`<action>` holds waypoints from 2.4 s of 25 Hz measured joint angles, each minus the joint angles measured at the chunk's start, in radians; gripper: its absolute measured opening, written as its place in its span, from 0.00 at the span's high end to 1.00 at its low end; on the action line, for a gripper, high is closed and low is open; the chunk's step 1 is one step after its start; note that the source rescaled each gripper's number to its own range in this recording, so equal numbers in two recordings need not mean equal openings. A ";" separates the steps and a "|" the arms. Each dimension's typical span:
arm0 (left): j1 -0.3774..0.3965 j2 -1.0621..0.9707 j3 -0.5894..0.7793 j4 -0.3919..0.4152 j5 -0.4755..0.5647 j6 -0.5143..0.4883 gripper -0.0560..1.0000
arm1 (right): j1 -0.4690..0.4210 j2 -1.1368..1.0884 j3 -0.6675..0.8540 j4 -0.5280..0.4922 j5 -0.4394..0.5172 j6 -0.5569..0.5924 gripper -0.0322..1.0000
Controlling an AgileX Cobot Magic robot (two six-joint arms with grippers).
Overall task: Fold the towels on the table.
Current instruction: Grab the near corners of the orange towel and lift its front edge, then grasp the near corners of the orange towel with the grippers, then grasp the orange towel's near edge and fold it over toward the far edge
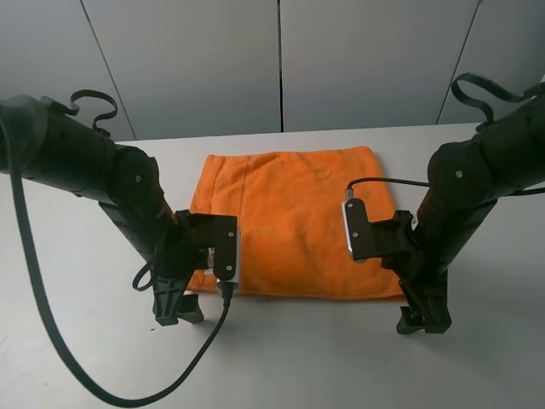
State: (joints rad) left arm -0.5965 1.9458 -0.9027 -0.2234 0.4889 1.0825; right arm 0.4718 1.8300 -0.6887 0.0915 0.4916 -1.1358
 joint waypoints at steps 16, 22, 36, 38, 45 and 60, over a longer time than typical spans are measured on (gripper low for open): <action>0.000 0.029 -0.014 0.002 0.008 0.000 0.00 | -0.002 0.002 0.000 0.003 -0.005 0.000 0.00; 0.000 0.031 -0.018 0.008 -0.016 0.000 0.28 | -0.002 0.002 0.000 0.003 -0.009 0.000 0.13; 0.004 0.035 -0.020 0.014 -0.064 -0.025 0.95 | -0.002 0.004 -0.006 -0.002 -0.051 -0.031 0.97; 0.004 0.035 -0.020 0.014 -0.062 -0.027 0.95 | -0.002 0.004 -0.006 -0.002 -0.047 -0.031 0.97; 0.000 -0.016 -0.007 -0.016 0.016 -0.062 0.95 | -0.002 -0.124 0.002 -0.002 -0.001 -0.031 0.97; -0.002 -0.284 0.002 0.033 0.201 -0.217 0.95 | -0.002 -0.356 0.002 -0.004 0.029 -0.029 0.97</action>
State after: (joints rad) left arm -0.5987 1.6613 -0.9010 -0.1906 0.6896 0.8651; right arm 0.4703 1.4739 -0.6866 0.0876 0.5207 -1.1650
